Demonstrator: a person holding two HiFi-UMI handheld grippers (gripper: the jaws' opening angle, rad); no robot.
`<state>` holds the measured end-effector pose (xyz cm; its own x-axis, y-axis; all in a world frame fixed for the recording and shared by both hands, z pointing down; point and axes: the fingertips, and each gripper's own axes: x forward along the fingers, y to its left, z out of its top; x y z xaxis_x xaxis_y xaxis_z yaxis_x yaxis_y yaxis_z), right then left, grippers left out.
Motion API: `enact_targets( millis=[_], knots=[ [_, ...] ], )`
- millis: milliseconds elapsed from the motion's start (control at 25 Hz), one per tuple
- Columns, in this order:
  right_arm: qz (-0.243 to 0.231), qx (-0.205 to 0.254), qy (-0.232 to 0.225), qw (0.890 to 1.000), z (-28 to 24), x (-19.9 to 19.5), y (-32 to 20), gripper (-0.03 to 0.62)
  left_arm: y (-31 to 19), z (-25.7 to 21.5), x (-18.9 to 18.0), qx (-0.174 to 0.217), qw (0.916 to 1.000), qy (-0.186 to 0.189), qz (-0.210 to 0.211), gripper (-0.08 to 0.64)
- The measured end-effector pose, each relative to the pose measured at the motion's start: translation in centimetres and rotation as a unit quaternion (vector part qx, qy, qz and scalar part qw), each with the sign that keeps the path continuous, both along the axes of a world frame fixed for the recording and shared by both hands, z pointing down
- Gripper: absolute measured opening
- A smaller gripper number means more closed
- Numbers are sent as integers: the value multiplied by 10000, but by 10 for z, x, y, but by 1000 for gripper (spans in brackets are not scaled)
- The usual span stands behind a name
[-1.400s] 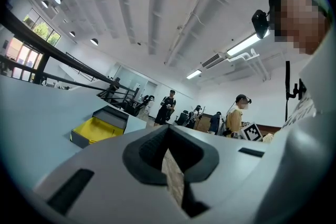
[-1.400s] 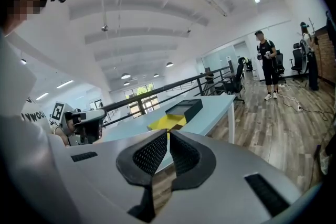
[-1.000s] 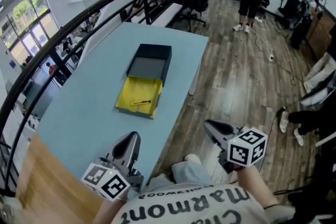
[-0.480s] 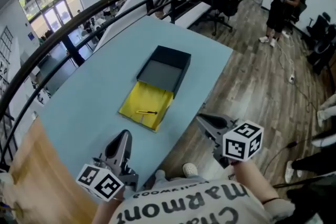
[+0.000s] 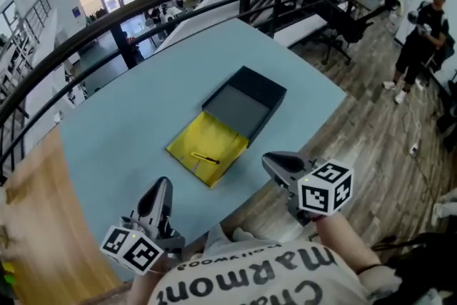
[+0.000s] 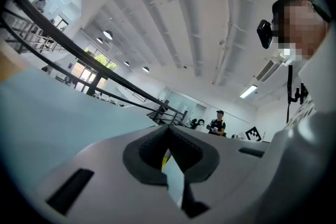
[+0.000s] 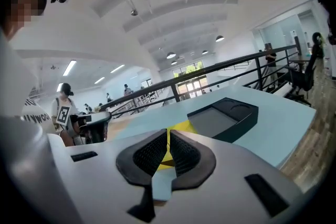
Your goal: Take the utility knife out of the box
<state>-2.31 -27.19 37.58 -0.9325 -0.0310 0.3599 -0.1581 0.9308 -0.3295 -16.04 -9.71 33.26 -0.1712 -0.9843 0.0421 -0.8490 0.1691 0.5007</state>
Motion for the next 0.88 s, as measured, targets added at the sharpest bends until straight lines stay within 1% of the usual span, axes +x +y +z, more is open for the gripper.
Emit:
enact_targets(
  millis=[160, 320, 480, 560, 680, 760, 880],
  knots=[
    [-649, 53, 143, 9978, 16, -26, 4, 43, 26, 14, -8, 38, 9972, 99, -734, 2],
    [-1183, 80, 197, 9928, 29, -52, 13, 43, 57, 28, -7, -11, 9902, 166, -1385, 2],
    [-1608, 27, 321, 9865, 38, -68, 24, 43, 85, 41, 4, -178, 9816, 359, -1868, 2],
    [-1726, -3, 400, 9842, 41, -74, 31, 43, 99, 42, 3, -205, 9774, 441, -2057, 2],
    [-1769, -164, 466, 9830, 42, -87, 47, 43, 115, 41, -3, -202, 9736, 600, -2191, 2],
    [-1823, -248, 518, 9816, 44, -93, 56, 43, 113, 45, -6, -233, 9743, 701, -2126, 2],
    [-1858, -156, 692, 9800, 52, -98, 57, 43, 98, 55, -17, -270, 9778, 791, -1924, 2]
  ],
)
